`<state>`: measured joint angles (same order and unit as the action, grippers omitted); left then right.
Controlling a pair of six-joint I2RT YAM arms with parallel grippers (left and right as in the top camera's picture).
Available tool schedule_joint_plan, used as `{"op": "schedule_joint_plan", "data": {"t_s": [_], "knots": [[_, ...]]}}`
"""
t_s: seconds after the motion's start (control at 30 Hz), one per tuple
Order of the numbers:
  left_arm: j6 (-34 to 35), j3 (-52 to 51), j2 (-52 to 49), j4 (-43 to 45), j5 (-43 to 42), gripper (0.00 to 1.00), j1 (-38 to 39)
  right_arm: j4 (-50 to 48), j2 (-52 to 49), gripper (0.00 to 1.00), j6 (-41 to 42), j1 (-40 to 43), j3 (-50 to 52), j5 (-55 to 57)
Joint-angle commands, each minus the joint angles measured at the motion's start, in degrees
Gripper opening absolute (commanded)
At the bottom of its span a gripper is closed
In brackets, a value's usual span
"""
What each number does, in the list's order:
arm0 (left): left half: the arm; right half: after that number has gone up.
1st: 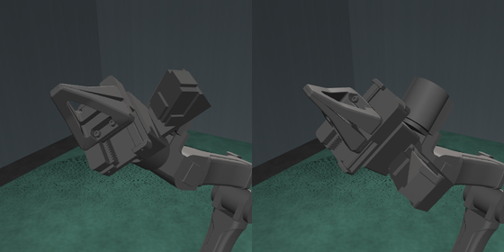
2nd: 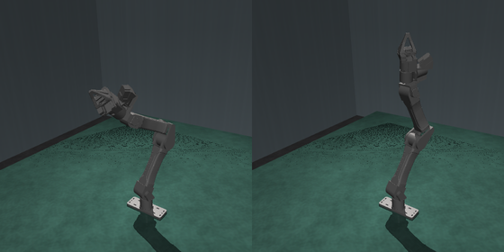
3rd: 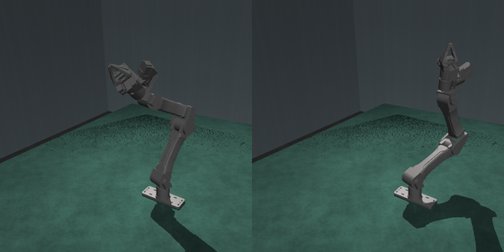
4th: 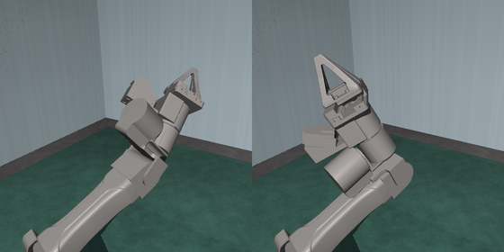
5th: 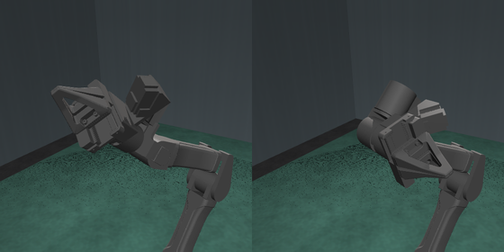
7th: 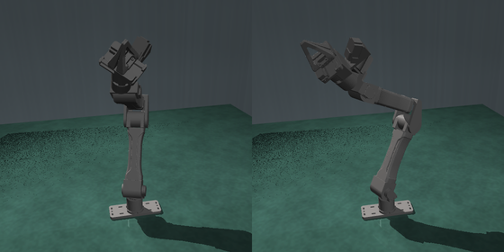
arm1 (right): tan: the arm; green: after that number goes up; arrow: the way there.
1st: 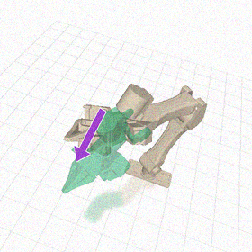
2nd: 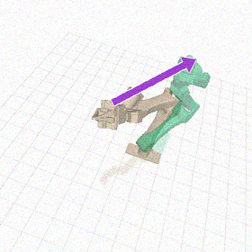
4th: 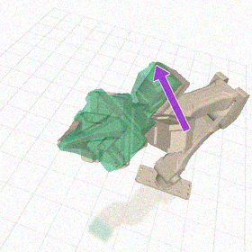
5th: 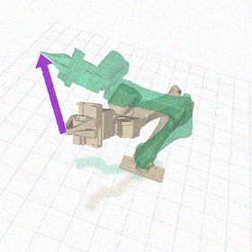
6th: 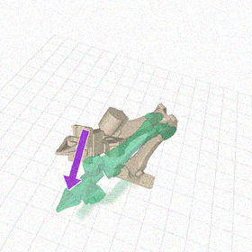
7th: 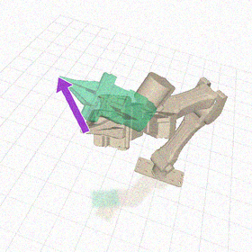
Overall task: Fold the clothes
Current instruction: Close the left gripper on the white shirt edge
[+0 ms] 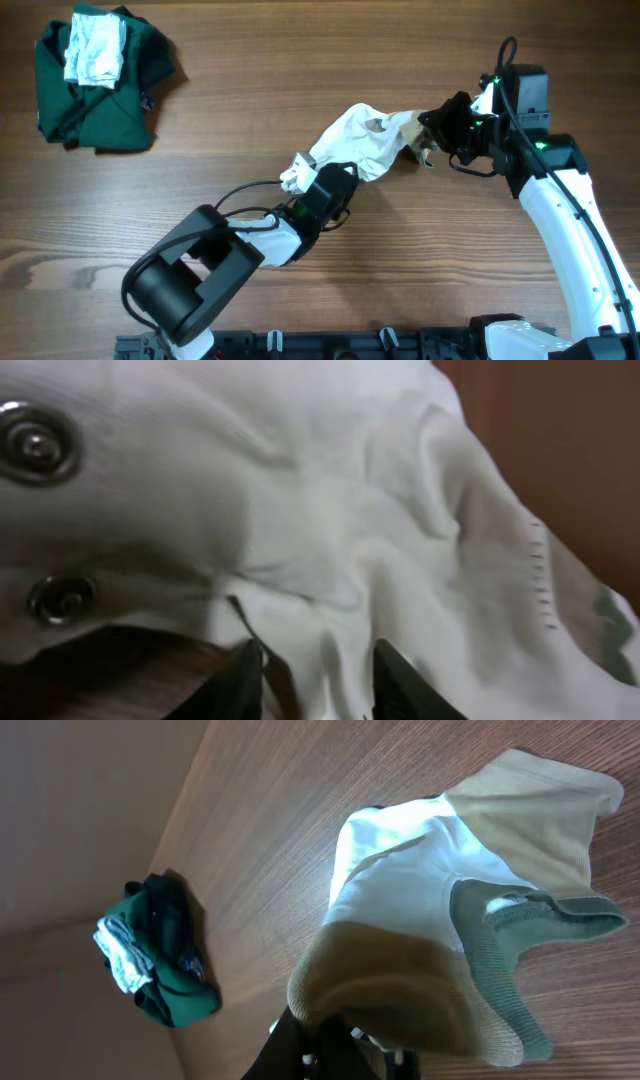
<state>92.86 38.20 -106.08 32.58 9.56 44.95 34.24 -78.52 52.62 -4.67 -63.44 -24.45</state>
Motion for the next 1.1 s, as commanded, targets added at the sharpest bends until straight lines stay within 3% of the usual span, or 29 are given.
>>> {"op": "schedule_joint_plan", "data": {"t_s": [0.0,0.17,0.33,0.43,0.6,0.87,1.07], "knots": [[-0.94,2.71,-3.45,0.11,-1.46,0.37,0.22,-0.13,0.37,0.06,0.0,0.13,0.02,-1.11],[-0.98,3.52,-3.87,0.46,-1.75,0.36,0.2,-0.09,0.37,0.06,-0.13,0.13,0.02,-1.11],[-0.96,3.52,-3.87,0.46,-1.77,0.2,0.2,-0.11,0.37,0.06,-0.13,0.13,0.02,-1.09],[-0.96,3.52,-3.87,0.46,-1.77,0.05,0.2,-0.04,0.37,0.06,-0.15,0.13,0.02,-1.09],[-1.22,3.52,-3.87,0.92,-1.79,0.04,0.15,0.11,0.37,0.06,-0.2,0.13,0.02,-0.9],[-15.26,3.52,-2.62,7.93,-3.52,0.04,-1.09,0.07,0.37,0.06,-1.62,0.15,0.02,0.96],[-30.36,3.52,4.94,6.8,-18.1,0.04,-9.73,-1.7,0.37,0.06,-1.66,0.15,0.02,3.06]]}}
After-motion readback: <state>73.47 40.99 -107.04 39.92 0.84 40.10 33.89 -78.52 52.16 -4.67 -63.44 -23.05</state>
